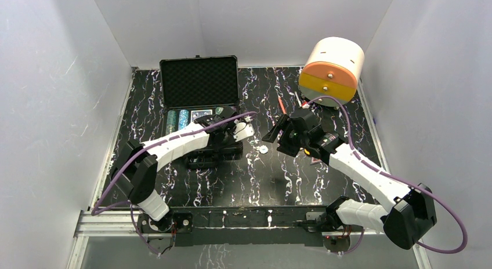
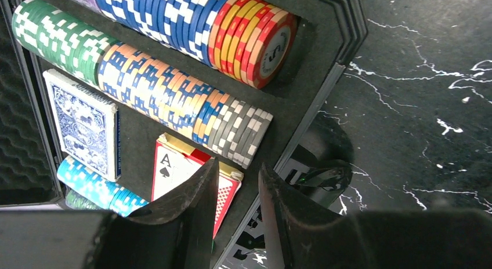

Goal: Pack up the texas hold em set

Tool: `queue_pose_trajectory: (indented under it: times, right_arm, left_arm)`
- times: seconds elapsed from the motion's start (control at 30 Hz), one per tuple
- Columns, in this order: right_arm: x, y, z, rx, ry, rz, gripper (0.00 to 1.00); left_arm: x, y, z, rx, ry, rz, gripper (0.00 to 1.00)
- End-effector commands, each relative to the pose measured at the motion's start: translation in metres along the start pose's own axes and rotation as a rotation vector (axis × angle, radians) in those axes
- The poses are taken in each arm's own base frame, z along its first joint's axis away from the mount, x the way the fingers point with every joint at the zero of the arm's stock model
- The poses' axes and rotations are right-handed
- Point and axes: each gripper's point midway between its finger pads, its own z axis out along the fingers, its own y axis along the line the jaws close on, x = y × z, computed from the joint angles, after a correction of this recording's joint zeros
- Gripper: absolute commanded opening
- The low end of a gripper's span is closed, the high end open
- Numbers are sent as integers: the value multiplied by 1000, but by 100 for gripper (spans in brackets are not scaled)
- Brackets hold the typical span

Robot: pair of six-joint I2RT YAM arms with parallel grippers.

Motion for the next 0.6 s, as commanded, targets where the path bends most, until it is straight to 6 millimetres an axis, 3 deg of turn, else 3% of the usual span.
queue_pose_trajectory:
  times: [0.0,0.13,0.27,0.4,0.57]
  right_arm:
    - [-7,12,-1,-44,-24,-3,80]
    - [-8,12,-1,-43,-27,-7,80]
    - [-11,9,1,-26,-42,-23,80]
    - [-16,-3,8,35,-67,-74,80]
    - [-18,-21,28,143,-41,-158,79]
  left_arm:
    - [-12,6,-24,9,-77,-28,30]
    - [-21,9,-36,13,-131,-59,29]
    - [-35,20,-60,-9,-238,-124,31]
    - [-48,45,-93,-137,-407,-280,53]
    - [-55,56,-128,-190,-600,-561,65]
